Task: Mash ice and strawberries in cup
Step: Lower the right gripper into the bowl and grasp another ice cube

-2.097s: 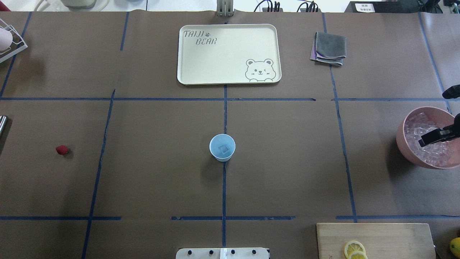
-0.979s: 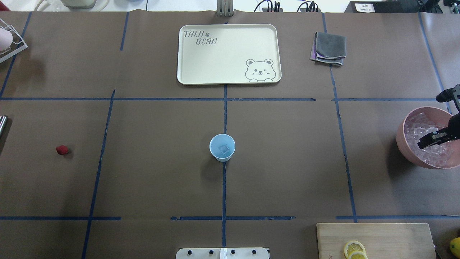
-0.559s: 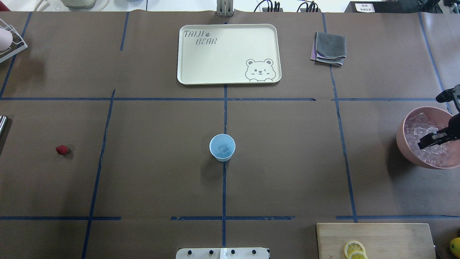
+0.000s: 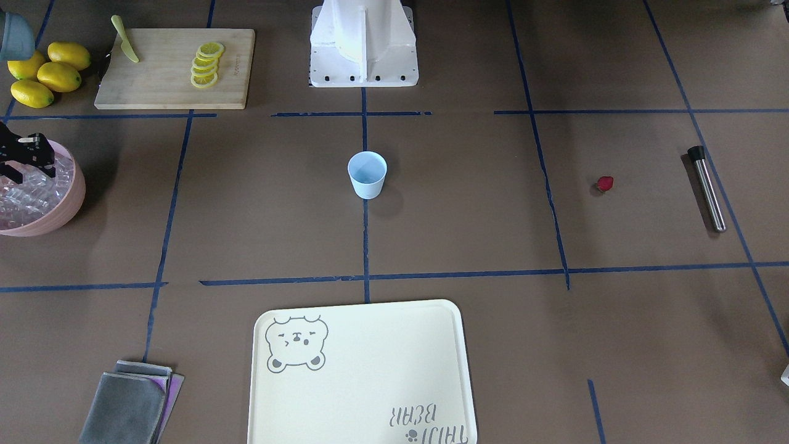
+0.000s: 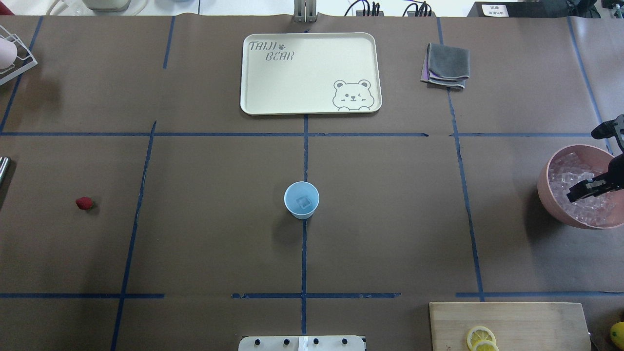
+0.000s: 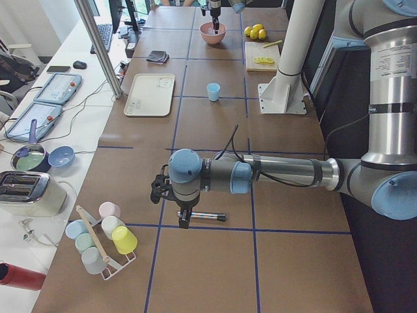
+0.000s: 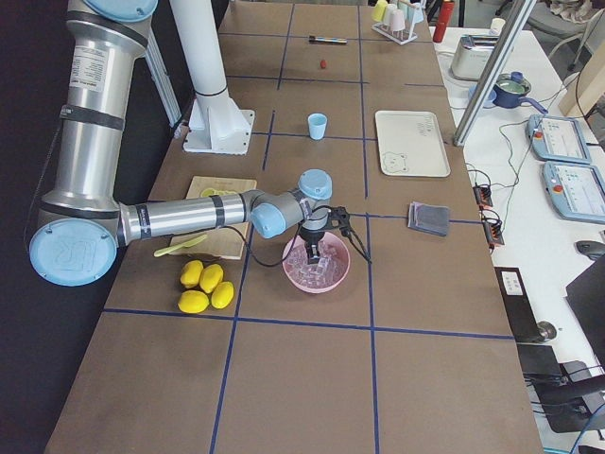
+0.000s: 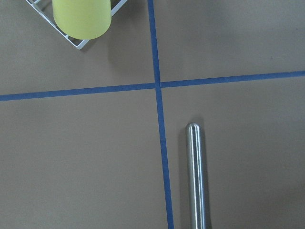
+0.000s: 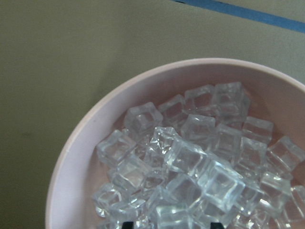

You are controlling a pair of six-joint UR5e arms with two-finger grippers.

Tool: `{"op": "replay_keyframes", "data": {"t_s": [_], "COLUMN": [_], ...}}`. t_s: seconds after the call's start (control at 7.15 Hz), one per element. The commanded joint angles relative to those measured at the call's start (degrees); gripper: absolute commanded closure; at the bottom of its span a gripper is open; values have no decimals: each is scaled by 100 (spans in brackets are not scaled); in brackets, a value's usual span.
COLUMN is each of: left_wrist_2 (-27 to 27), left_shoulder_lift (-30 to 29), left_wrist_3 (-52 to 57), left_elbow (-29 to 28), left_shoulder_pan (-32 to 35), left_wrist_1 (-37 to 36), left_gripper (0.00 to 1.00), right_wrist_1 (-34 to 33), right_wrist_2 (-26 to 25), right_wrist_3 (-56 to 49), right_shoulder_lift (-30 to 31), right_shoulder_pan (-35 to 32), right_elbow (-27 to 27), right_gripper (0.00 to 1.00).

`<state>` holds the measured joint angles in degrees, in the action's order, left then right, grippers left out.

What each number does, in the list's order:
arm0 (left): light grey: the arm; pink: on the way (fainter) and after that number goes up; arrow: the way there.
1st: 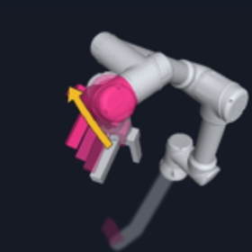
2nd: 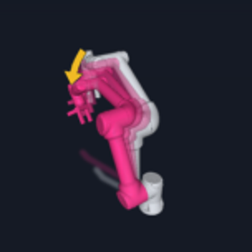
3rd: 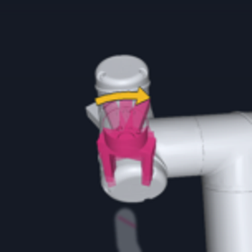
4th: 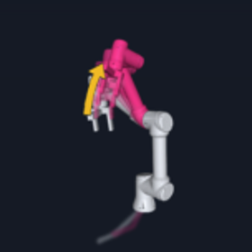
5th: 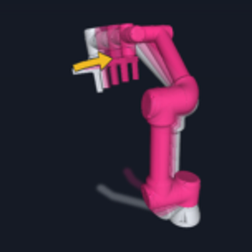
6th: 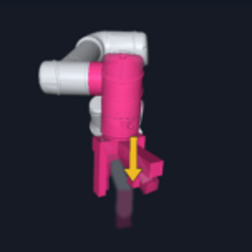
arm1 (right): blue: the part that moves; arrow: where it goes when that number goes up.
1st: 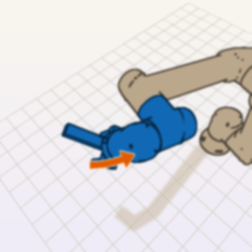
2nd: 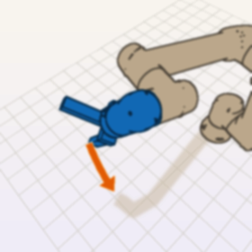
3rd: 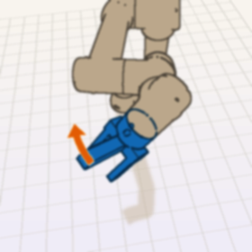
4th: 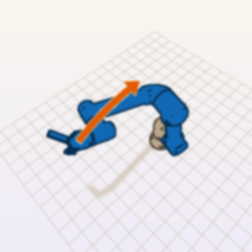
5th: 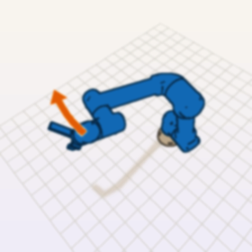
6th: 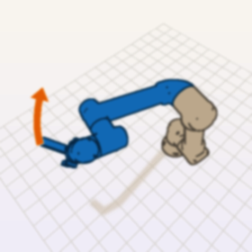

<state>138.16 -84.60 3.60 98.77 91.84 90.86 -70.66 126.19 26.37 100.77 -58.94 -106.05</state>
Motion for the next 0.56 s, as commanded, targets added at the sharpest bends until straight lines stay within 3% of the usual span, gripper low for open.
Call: {"op": "replay_keyframes", "data": {"t_s": [0.0,0.42], "left_wrist_2": [0,-9], "left_shoulder_lift": [5,-4], "left_wrist_3": [0,0], "left_elbow": [54,72], "left_shoulder_pan": [1,1], "left_wrist_1": [-7,-7], "left_gripper": [0,0], "right_wrist_1": [-35,-18], "right_wrist_2": [-6,-6], "right_wrist_3": [9,0], "right_shoulder_lift": [-83,-66], "right_shoulder_pan": [-4,-13], "right_elbow": [15,50], "right_gripper": [40,40]}}
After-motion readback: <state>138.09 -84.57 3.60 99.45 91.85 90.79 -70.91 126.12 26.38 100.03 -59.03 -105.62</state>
